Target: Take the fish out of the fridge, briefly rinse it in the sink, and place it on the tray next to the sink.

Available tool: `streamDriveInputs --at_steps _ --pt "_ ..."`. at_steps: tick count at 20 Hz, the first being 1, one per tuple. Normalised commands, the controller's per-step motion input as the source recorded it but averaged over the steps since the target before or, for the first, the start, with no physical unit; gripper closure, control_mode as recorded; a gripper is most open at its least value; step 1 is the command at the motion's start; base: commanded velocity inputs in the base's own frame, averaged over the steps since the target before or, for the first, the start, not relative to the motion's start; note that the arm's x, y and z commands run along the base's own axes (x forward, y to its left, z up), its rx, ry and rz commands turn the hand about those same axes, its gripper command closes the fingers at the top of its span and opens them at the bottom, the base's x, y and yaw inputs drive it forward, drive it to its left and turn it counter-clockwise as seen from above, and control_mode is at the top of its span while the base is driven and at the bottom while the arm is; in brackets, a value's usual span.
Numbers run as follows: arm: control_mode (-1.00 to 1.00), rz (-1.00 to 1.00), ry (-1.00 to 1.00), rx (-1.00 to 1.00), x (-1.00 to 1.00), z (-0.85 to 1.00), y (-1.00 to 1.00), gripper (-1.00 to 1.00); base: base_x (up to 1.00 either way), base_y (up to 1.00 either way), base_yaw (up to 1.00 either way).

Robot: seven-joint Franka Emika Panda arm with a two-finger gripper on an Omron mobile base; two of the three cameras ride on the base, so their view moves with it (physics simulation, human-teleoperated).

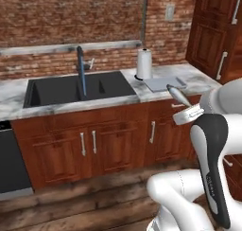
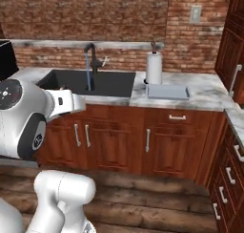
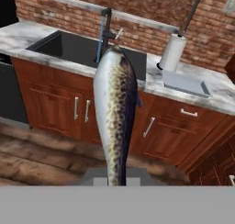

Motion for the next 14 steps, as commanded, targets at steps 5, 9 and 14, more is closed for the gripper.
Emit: streamDriveInputs --at_steps 5,9,14 --pt "1.0 0.0 0.0 0.0 0.0 0.0 0.0 1.0 1.0 0.59 -0.35" --pt "1.0 0.0 0.0 0.0 0.0 0.0 0.0 1.0 1.0 -0.01 -0.09" --pt "1.0 0.0 0.0 0.0 0.0 0.0 0.0 1.0 0.93 -0.18 0.0"
